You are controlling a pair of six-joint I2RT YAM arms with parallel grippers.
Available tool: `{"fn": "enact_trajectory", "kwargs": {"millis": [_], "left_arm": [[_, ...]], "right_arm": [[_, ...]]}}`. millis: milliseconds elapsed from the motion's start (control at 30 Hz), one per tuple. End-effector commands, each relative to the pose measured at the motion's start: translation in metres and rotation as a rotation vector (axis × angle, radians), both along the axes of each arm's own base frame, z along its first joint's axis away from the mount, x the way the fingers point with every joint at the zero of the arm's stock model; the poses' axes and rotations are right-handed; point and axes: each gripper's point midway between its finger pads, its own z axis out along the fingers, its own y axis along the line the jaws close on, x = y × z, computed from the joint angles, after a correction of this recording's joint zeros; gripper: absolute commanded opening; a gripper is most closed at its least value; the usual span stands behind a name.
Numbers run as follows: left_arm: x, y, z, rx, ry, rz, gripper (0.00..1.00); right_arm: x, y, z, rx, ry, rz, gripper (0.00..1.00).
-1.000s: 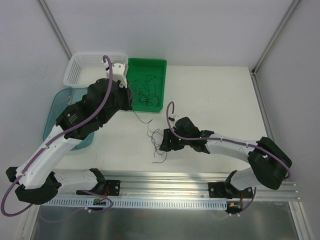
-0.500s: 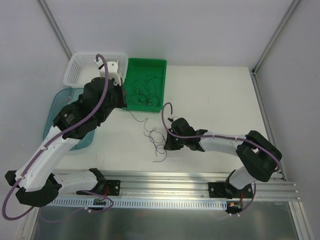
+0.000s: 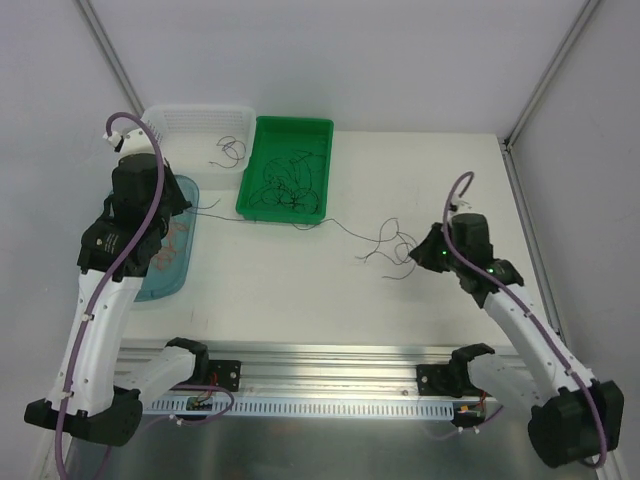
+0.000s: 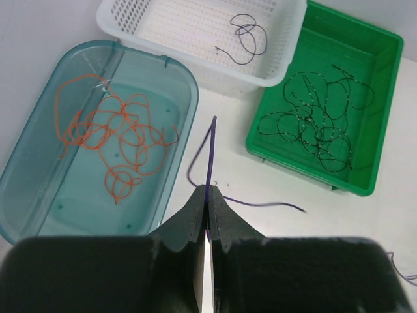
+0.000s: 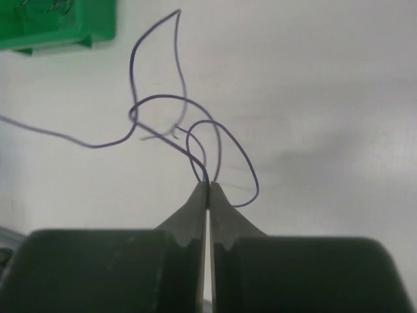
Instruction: Untangle the cables
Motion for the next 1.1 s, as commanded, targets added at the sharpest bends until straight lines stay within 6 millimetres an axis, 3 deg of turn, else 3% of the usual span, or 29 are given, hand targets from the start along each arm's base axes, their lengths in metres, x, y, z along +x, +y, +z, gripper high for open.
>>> {"fn": "enact_trajectory", "kwargs": {"millis": [0, 67, 233, 367, 433, 533, 633, 767, 833, 1033, 1067], "left_arm": [[-0.002, 0.011, -0.011, -0.003, 0.027, 0.023, 0.00], [-0.002, 0.018, -0.019, -0.003, 0.046, 0.048, 0.00], [-0.006, 0.032, -0.032, -0.019, 0.083, 0.094, 0.00], [-0.009, 0.024, -0.030, -0.052, 0.070, 0.057, 0.00], [-0.012, 0.031, -0.032, -0.024, 0.079, 0.078, 0.00], [-0.022, 0.047, -0.037, 0.001, 0.104, 0.139, 0.00], [-0.021, 0.028, -0.037, -0.080, 0.085, 0.060, 0.00], [-0.011, -0.010, -0.025, -0.187, 0.051, -0.126, 0.00], [-0.006, -0.029, -0.014, -0.242, 0.020, -0.215, 0.00], [0.007, -0.050, 0.045, -0.284, -0.101, -0.338, 0.00], [0.008, -0.051, 0.063, -0.283, -0.145, -0.349, 0.00]], "right_arm": [[-0.010, -0.048, 0.037, -0.032, -0.027, -0.073, 0.01], [-0.006, -0.071, 0.057, -0.024, -0.067, -0.141, 0.01], [0.004, -0.091, 0.113, 0.061, -0.163, -0.244, 0.01], [0.019, -0.092, 0.135, 0.128, -0.195, -0.257, 0.01], [0.024, -0.096, 0.144, 0.132, -0.218, -0.270, 0.01], [0.031, -0.118, 0.158, 0.101, -0.242, -0.335, 0.01], [0.037, -0.106, 0.176, 0.166, -0.269, -0.270, 0.01], [0.034, -0.082, 0.167, 0.173, -0.249, -0.164, 0.01], [0.030, -0.072, 0.148, 0.159, -0.204, -0.117, 0.01], [0.007, -0.031, 0.093, 0.164, -0.090, 0.036, 0.01], [0.002, -0.019, 0.088, 0.162, -0.076, 0.082, 0.01]]}}
